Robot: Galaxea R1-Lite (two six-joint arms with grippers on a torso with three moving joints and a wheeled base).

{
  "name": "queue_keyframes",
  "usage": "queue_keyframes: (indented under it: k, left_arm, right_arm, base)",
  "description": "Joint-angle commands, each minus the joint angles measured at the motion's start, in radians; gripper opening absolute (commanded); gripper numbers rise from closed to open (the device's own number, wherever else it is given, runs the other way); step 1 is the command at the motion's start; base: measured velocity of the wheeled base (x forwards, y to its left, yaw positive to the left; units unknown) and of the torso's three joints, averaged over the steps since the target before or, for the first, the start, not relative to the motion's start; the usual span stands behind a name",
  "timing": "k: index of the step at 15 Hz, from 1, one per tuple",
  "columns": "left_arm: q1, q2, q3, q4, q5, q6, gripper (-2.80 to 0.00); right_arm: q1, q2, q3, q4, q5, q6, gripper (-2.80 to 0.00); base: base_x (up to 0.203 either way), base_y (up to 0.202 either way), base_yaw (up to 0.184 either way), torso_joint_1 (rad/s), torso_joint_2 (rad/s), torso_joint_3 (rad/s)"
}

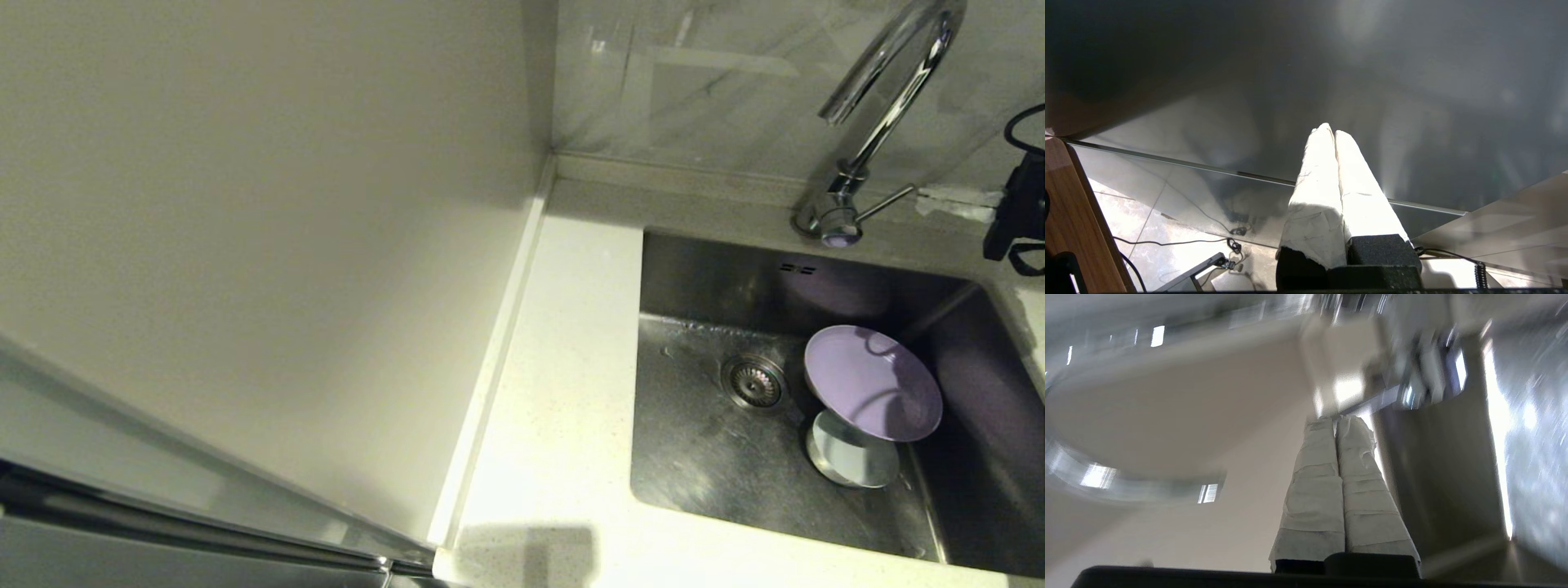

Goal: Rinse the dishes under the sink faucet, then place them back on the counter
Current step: Turn on the faucet

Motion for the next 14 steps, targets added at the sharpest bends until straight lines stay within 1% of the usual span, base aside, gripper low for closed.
queue_keyframes:
  k: [1, 3, 4, 5, 7, 10, 11, 14]
  left_arm:
    - [0.0, 0.0, 0.003, -0.001, 0.0, 0.0, -2.8]
    - [0.0, 0.0, 0.003, -0.001, 0.0, 0.0, -2.8]
    - [0.0, 0.0, 0.003, -0.001, 0.0, 0.0, -2.8]
    - [0.0, 0.0, 0.003, -0.001, 0.0, 0.0, -2.8]
    - [0.0, 0.0, 0.003, -0.001, 0.0, 0.0, -2.8]
    - [0.0, 0.0, 0.003, -0.001, 0.0, 0.0, -2.8]
    - [0.0, 0.0, 0.003, -0.001, 0.0, 0.0, -2.8]
    - [0.0, 0.0, 0.003, -0.001, 0.0, 0.0, -2.8]
  right_arm:
    - [-0.04, 0.018, 0.0, -0.009, 0.149, 0.006, -2.8]
    - [-0.042, 0.024, 0.001, -0.02, 0.153, 0.008, -2.8]
    - [-0.041, 0.024, 0.001, -0.02, 0.14, 0.005, -2.8]
    - [-0.04, 0.024, 0.001, -0.021, 0.107, 0.003, -2.8]
    - [-0.036, 0.025, 0.001, -0.052, -0.016, 0.0, -2.8]
    - [0.016, 0.023, 0.0, -0.069, -0.238, 0.0, -2.8]
    - [0.041, 0.021, 0.001, -0.067, -0.28, 0.001, -2.8]
    - [0.086, 0.01, 0.001, -0.044, -0.29, 0.018, -2.8]
  base:
    - [0.0, 0.0, 0.0, 0.0, 0.0, 0.0]
    - [0.0, 0.0, 0.0, 0.0, 0.0, 0.0]
    - [0.0, 0.0, 0.0, 0.0, 0.0, 0.0]
    - [0.0, 0.0, 0.0, 0.0, 0.0, 0.0]
    - [0.0, 0.0, 0.0, 0.0, 0.0, 0.0]
    - [0.0, 0.0, 0.0, 0.0, 0.0, 0.0]
    - [0.0, 0.0, 0.0, 0.0, 0.0, 0.0]
    - [0.0, 0.0, 0.0, 0.0, 0.0, 0.0]
